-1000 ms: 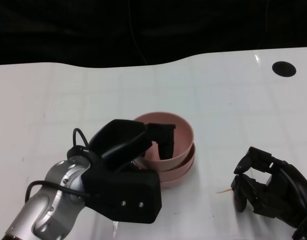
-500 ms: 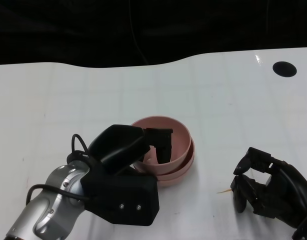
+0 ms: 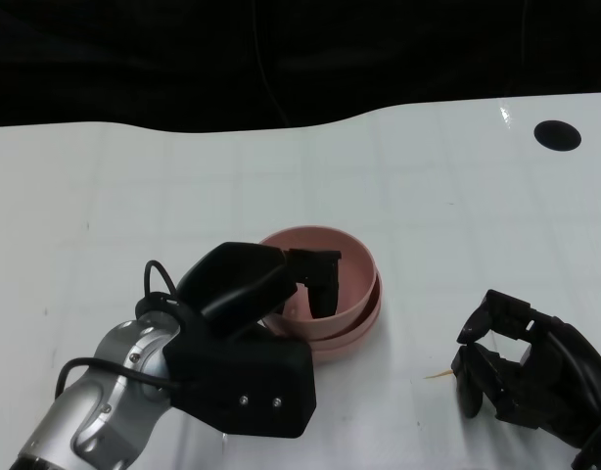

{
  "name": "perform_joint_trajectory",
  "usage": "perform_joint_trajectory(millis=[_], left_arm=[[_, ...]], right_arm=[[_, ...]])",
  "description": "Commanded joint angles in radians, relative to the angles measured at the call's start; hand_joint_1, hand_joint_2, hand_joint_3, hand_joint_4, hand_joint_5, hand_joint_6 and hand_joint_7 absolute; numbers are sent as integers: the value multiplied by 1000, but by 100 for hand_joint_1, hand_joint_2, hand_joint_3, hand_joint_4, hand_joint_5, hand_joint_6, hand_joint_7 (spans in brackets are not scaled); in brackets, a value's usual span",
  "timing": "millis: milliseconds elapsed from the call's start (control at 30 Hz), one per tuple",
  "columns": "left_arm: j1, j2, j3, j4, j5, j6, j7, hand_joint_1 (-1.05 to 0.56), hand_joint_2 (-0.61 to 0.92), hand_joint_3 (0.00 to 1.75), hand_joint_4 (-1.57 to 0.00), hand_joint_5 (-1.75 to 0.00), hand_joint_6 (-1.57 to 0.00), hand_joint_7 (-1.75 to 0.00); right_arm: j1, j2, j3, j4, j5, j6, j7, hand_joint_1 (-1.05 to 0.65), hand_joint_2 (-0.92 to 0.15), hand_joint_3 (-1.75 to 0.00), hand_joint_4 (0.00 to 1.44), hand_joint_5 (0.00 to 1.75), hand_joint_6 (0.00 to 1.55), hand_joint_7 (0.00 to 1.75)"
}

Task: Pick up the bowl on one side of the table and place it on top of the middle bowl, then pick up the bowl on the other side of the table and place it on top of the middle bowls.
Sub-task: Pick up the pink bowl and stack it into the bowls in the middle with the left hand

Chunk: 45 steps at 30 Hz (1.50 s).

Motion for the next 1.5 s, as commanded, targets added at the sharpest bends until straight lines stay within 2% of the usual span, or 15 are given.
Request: perform_joint_trajectory(millis=[33, 800, 867, 900, 933, 967, 1000, 1067, 1133, 1200, 1300, 1500], left_arm=[[-23, 5, -3, 18, 10, -18, 21, -4, 73, 60, -68, -175, -53, -175], [-49, -1, -15, 95, 18, -65, 64, -4, 77, 52, -68, -175, -54, -175], [-48, 8, -19, 86, 33, -65, 65, -4, 78, 50, -67, -175, -57, -170], [-48, 17, -22, 76, 45, -62, 59, -12, 85, 38, -69, -141, -69, -123], [-48, 22, -24, 68, 53, -60, 54, -18, 88, 29, -73, -111, -79, -86], [-50, 33, -31, 59, 78, -57, 55, -22, 90, 25, -78, -91, -88, -60], [-50, 40, -37, 50, 100, -49, 54, -34, 91, 23, -79, -55, -88, -30], [-47, 47, -40, 33, 122, -33, 46, -59, 92, 27, -66, -18, -75, -6], [-41, 46, -37, 22, 120, -22, 38, -74, 92, 35, -54, -5, -63, -2], [-36, 46, -37, 14, 121, -15, 43, -89, 92, 46, -38, -1, -50, 0], [-27, 44, -34, 9, 125, -13, 64, -96, 92, 51, -27, 0, -43, 0], [-19, 43, -40, 24, 145, -21, 103, -101, 92, 56, -16, 0, -41, 0]], right_arm=[[1, -14, -13, 0, 4, -15, 3, -18, -56, -103, 91, 174, 84, 144], [2, -13, -14, 0, 7, -11, 4, -18, -57, -101, 92, 174, 84, 143], [3, -12, -13, -3, 4, -12, -3, -19, -56, -101, 92, 174, 85, 143], [4, -12, -12, -6, 3, -11, -5, -19, -56, -101, 92, 174, 85, 143], [5, -12, -12, -8, 2, -10, -6, -19, -56, -101, 92, 174, 85, 143], [4, -12, -12, -7, 3, -11, -4, -19, -56, -101, 92, 174, 85, 143], [4, -13, -13, -5, 2, -15, -4, -18, -56, -102, 92, 173, 85, 143], [5, -14, -12, -7, -4, -20, -11, -19, -56, -102, 93, 170, 86, 143], [7, -13, -12, -10, -6, -24, -14, -20, -55, -102, 94, 169, 86, 142], [7, -13, -15, -8, 7, -17, -2, -18, -56, -103, 94, 168, 86, 142], [10, -12, -14, -15, 9, -11, -7, -18, -56, -102, 95, 166, 89, 141], [4, -12, -16, -1, 12, -26, 9, -17, -57, -100, 93, 167, 89, 140]])
